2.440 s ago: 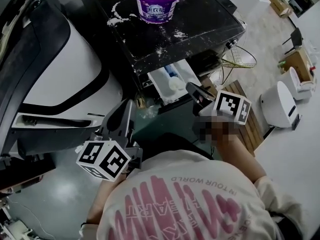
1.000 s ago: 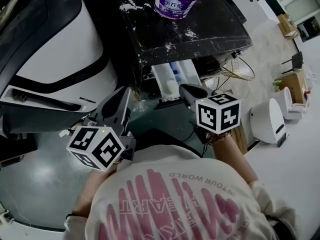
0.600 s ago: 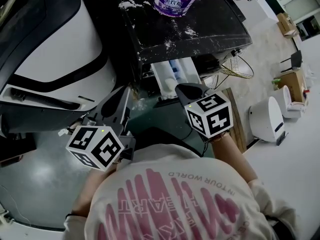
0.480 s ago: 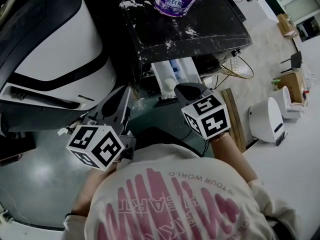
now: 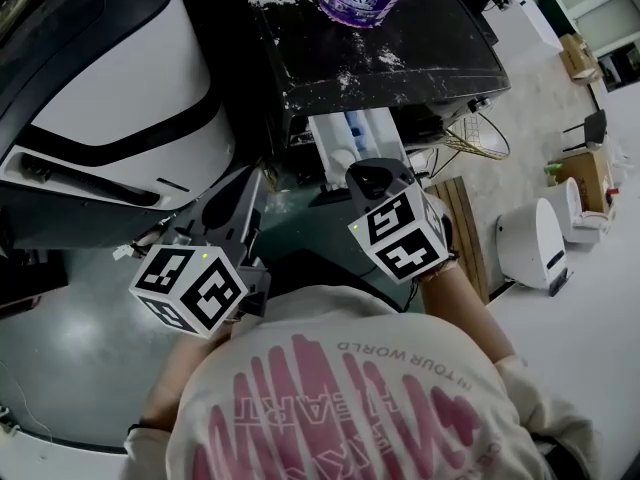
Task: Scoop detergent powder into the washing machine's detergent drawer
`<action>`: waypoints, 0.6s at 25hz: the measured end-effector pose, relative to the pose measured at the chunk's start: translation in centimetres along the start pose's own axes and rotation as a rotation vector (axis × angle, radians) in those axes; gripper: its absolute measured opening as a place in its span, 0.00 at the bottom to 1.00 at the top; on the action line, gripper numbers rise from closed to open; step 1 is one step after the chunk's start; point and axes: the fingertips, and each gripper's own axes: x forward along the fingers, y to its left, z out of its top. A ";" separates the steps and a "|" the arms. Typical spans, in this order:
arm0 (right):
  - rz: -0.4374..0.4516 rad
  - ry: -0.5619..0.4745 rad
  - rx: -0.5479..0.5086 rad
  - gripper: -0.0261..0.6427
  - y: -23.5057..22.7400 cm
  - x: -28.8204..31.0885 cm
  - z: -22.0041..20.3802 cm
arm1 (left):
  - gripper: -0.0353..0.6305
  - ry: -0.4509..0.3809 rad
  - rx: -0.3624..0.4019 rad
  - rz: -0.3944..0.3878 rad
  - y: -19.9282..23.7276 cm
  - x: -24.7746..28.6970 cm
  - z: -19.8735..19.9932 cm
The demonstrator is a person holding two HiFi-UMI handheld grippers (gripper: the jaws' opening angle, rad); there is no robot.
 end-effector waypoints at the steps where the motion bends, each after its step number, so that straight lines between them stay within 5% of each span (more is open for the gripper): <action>1: -0.005 0.003 -0.028 0.04 0.1 0.0 0.1 | 0.06 -0.001 -0.001 0.003 0.0 -0.2 -0.1; 15: -0.023 0.096 -0.151 0.04 0.3 0.5 0.1 | 0.06 0.036 0.008 -0.025 1.2 -2.6 0.7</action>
